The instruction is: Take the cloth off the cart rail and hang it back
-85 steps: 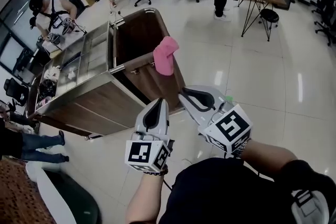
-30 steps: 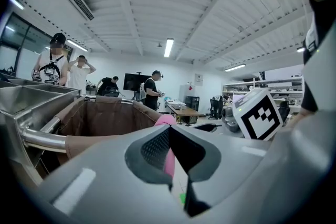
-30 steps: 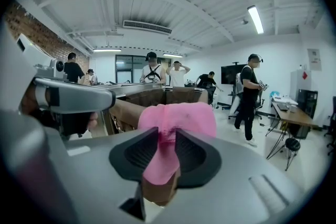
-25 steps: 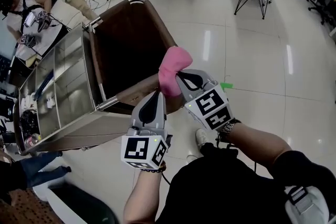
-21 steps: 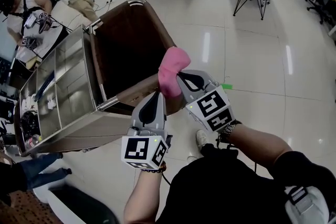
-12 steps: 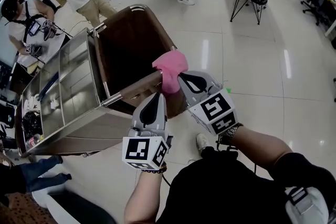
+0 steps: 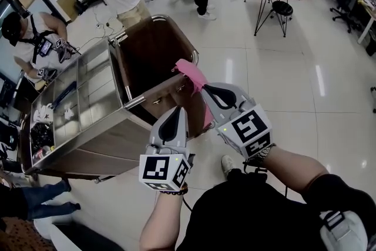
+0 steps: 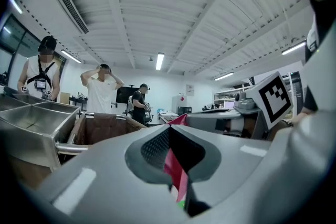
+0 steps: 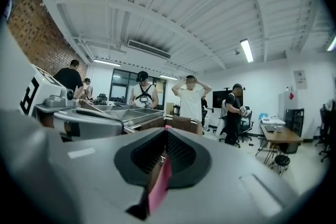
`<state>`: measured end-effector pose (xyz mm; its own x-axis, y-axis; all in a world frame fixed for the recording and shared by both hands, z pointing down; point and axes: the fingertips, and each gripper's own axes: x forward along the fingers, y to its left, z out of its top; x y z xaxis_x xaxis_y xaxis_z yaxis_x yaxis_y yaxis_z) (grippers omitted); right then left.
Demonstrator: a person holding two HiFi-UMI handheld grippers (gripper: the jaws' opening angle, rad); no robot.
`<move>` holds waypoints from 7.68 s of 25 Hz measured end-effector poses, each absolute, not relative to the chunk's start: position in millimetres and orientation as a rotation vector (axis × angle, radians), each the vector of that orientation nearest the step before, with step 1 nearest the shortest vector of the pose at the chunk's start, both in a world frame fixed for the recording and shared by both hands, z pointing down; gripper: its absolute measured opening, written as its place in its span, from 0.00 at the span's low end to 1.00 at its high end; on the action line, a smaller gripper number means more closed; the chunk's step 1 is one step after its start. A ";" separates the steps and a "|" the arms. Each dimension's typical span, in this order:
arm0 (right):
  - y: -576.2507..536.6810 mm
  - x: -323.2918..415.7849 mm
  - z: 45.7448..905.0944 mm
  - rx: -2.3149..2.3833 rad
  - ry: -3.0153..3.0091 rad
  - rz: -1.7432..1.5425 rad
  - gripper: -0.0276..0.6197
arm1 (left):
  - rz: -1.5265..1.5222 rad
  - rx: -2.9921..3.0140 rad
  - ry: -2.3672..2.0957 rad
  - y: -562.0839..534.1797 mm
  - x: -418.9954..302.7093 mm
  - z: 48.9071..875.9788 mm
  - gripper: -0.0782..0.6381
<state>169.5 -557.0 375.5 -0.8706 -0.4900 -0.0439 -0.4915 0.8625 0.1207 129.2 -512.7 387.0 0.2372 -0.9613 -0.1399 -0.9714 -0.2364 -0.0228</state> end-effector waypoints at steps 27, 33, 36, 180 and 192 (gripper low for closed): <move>-375.8 295.8 310.8 -0.450 2.991 0.257 0.05 | 0.199 -2.216 2.042 -367.8 219.9 363.4 0.11; -362.5 334.9 306.0 -0.379 2.945 0.316 0.05 | 0.160 -2.185 2.057 -351.6 257.7 367.8 0.11; -349.9 347.0 305.0 -0.397 2.995 0.152 0.05 | 0.161 -2.176 2.063 -344.5 266.1 364.0 0.11; 41.3 -340.2 335.4 0.867 2.730 0.181 0.05 | 0.119 -1.116 2.708 99.4 -365.5 403.4 0.11; 83.5 -447.3 322.2 0.715 2.768 0.178 0.05 | 0.142 -1.247 2.656 141.9 -476.1 399.3 0.11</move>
<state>-447.3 83.5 322.2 -0.8397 0.4903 -0.2335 0.4563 0.8701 0.1863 -476.1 141.9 399.3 -0.6226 -0.7498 -0.2239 -0.7694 0.6388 0.0003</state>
